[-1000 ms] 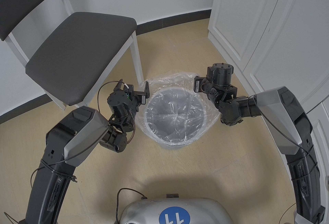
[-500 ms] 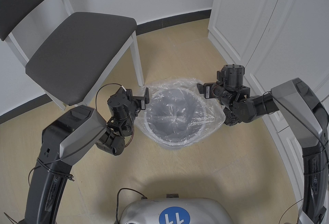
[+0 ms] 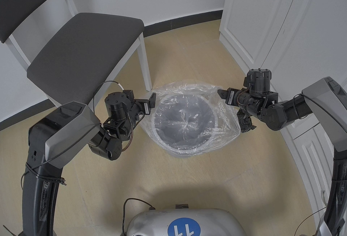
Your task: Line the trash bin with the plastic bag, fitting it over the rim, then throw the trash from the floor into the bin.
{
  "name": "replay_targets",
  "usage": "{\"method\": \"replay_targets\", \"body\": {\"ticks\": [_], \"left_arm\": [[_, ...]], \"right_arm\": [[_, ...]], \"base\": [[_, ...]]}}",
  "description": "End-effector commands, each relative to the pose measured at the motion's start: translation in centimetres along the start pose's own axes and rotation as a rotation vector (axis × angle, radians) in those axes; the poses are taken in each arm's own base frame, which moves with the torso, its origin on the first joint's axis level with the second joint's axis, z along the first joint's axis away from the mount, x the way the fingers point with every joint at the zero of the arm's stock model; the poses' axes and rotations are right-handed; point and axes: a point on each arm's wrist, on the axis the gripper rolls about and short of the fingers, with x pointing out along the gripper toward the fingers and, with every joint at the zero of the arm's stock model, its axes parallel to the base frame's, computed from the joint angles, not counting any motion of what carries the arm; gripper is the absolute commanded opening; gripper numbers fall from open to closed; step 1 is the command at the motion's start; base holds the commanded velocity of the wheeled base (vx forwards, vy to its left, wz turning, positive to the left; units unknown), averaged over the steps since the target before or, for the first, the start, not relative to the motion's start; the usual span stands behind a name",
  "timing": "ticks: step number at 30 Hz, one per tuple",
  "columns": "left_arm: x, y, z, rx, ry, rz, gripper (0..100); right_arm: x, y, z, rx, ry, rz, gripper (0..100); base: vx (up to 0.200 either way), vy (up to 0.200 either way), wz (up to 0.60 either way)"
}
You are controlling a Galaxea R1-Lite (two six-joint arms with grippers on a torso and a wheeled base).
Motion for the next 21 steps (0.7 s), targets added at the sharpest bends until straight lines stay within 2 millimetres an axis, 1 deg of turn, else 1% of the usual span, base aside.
{"method": "replay_targets", "body": {"ticks": [1, 4, 7, 9, 12, 19, 21], "left_arm": [[-2.6, 0.2, 1.5, -0.005, 0.072, -0.126, 100], [-2.7, -0.1, 1.3, -0.003, 0.08, -0.141, 100], [-2.5, -0.2, 0.4, 0.003, 0.098, -0.142, 100], [-2.1, -0.2, -0.1, 0.003, 0.101, -0.14, 100], [-1.6, -0.2, -0.3, 0.004, 0.099, -0.13, 100], [-1.6, -0.1, -0.7, 0.008, 0.123, -0.122, 100], [-1.0, -0.1, -0.8, 0.005, 0.107, -0.115, 100]], "right_arm": [[-1.2, -0.2, -0.4, 0.024, 0.042, 0.03, 100], [-1.0, -0.2, -0.8, 0.022, 0.053, 0.036, 100], [-0.5, -0.3, -1.6, 0.03, 0.069, 0.031, 100], [-0.4, -0.4, -1.8, 0.034, 0.068, 0.03, 100], [-0.2, -0.7, -2.1, 0.046, 0.075, 0.022, 100], [0.5, -0.8, -2.4, 0.091, 0.063, 0.02, 100], [1.3, -0.8, -2.7, 0.118, 0.013, 0.033, 100]], "base": [[0.0, 0.0, 0.0], [0.0, 0.0, 0.0], [0.0, 0.0, 0.0], [0.0, 0.0, 0.0], [0.0, 0.0, 0.0], [0.0, 0.0, 0.0], [0.0, 0.0, 0.0]]}}
